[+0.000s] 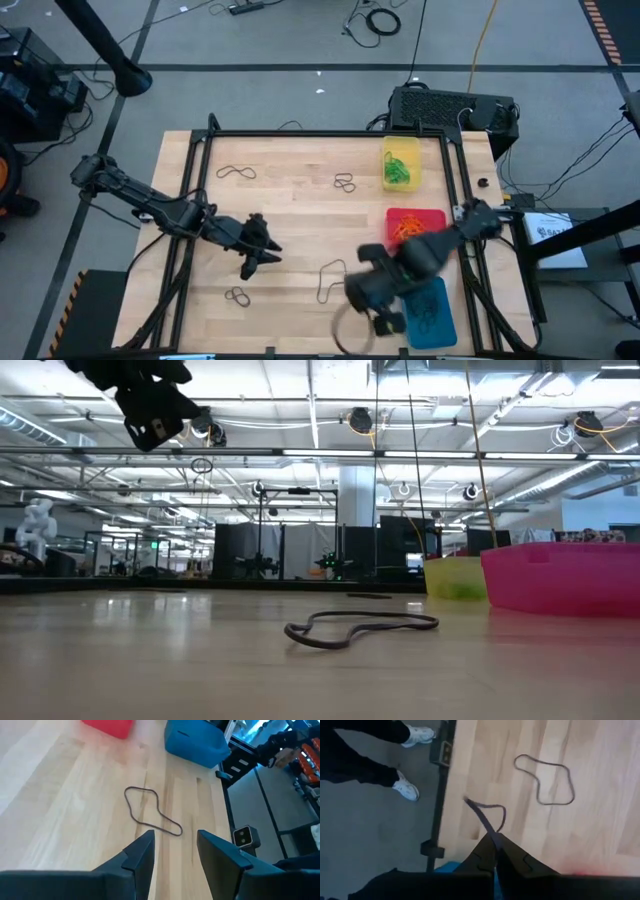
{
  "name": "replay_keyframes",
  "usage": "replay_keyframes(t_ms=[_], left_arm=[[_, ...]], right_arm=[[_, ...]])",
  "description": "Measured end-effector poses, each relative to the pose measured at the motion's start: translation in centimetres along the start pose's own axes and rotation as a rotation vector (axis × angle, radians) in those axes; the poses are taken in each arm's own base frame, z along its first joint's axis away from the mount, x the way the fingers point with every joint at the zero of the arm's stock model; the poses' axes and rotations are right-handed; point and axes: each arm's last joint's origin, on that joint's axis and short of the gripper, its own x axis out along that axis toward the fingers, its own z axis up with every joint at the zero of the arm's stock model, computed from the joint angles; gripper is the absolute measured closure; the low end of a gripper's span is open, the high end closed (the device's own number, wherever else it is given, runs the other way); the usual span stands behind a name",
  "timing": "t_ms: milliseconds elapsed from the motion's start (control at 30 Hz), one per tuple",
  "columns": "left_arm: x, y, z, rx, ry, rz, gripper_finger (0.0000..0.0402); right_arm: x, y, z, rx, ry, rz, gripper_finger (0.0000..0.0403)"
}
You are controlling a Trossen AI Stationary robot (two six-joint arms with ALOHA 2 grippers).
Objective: Sort rubber bands into baskets
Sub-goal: Put the violet rubber band into the blue bin
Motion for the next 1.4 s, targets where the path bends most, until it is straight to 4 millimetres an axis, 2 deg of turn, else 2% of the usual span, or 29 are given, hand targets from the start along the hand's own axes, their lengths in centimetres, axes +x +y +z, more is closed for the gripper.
replay_keyframes(t_ms=[167,367,567,733,933,1033,1200,1400], left_arm=[[0.0,0.4,0.3,-0.012,-0.013,0.016,0.0246],[0.1,1.4,0.9,-0.037,-0.037,0.052,0.0246],[0.1,2.2,1.5,-0.082,-0.058,0.083,0.0246],[0.1,2.6,1.7,-0.112,-0.067,0.097,0.0246],[0.1,2.7,1.7,-0.175,-0.070,0.097,0.0246],[0.1,2.6,1.7,-0.188,-0.061,0.084,0.0246],[0.1,2.6,1.6,-0.228,-0.054,0.071,0.0246],[0.1,2.6,1.6,-0.228,-0.052,0.070,0.0246]], right_arm=[[-0.1,3.7,-2.8,0.038,0.001,-0.049,0.0403],[1.4,5.5,-7.5,0.209,0.094,-0.137,0.0402],[2.6,5.7,-13.4,0.411,0.091,-0.127,0.0402],[4.8,4.4,-16.6,0.580,0.044,-0.062,0.0402],[8.8,2.6,-18.8,0.713,0.060,-0.088,0.0402],[10.0,1.9,-19.6,0.774,0.120,-0.125,0.0402],[10.4,1.8,-19.9,0.818,0.230,-0.077,0.0376],[10.5,2.8,-19.3,0.872,0.283,0.065,0.0318]])
